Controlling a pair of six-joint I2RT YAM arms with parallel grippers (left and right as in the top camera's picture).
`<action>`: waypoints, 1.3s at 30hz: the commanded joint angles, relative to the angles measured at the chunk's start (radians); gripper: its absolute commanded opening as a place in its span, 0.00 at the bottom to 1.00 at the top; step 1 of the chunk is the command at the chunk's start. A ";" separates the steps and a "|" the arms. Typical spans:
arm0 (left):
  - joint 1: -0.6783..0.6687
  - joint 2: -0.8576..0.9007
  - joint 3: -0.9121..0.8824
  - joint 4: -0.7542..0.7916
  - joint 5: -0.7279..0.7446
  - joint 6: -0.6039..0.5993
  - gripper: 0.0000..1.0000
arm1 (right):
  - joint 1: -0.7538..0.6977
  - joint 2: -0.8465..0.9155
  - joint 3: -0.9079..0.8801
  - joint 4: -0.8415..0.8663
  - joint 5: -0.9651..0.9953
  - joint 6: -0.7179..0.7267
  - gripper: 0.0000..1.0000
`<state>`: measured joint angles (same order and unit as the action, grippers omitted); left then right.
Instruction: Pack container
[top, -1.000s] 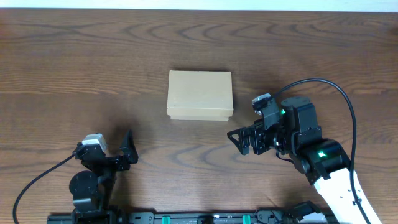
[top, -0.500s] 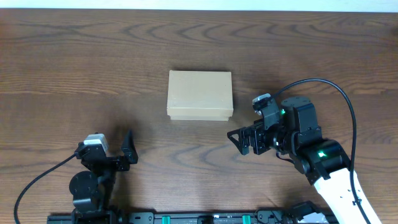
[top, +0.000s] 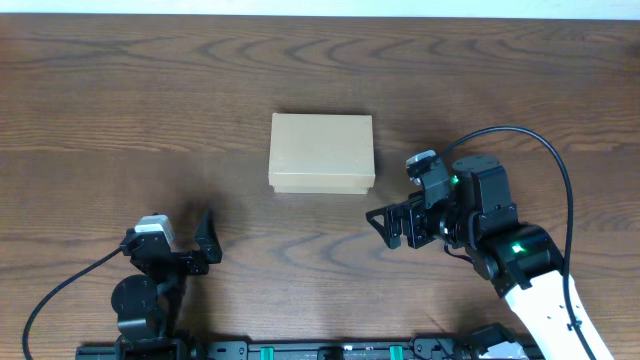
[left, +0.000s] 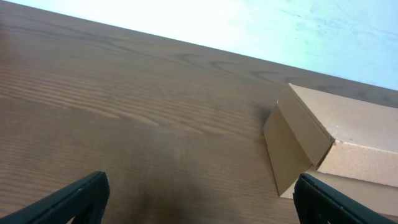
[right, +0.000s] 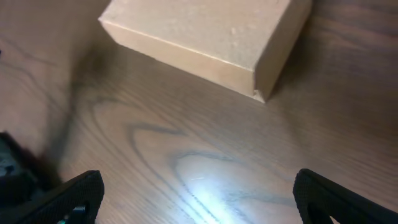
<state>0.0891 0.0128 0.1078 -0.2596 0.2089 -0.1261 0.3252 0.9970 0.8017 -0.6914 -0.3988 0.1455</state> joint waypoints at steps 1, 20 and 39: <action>0.004 -0.008 -0.027 -0.001 -0.010 0.018 0.95 | 0.032 -0.079 -0.016 -0.003 0.118 -0.069 0.99; 0.004 -0.008 -0.027 -0.001 -0.010 0.018 0.96 | 0.330 -0.885 -0.665 0.297 0.390 -0.124 0.99; 0.004 -0.008 -0.027 -0.001 -0.010 0.018 0.96 | 0.328 -0.990 -0.688 0.308 0.399 -0.125 0.99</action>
<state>0.0891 0.0128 0.1070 -0.2565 0.2058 -0.1261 0.6456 0.0147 0.1188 -0.3840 -0.0090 0.0364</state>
